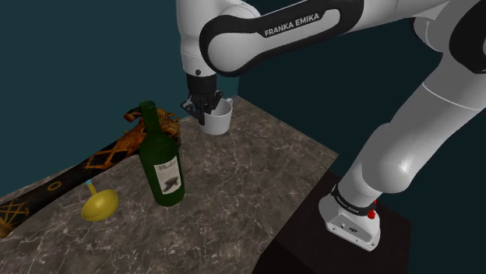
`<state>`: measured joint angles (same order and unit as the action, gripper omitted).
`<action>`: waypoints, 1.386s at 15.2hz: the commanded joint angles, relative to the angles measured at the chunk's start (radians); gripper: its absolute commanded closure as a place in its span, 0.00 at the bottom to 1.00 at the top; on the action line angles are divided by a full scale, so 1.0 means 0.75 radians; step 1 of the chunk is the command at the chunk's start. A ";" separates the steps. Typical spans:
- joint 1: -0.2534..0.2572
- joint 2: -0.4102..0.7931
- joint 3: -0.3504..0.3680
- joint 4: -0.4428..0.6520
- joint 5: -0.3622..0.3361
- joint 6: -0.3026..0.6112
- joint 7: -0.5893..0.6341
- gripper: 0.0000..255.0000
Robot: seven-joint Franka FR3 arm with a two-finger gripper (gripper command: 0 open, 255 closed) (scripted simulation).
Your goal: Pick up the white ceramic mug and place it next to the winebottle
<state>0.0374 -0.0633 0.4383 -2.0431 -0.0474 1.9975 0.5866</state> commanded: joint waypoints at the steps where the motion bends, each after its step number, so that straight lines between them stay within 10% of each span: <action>1: 0.000 0.010 0.001 -0.029 -0.005 0.039 0.005 1.00; 21: 0.006 0.180 0.005 -0.222 -0.114 0.379 0.099 1.00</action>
<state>0.0420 0.0637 0.4427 -2.2020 -0.1269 2.2670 0.6571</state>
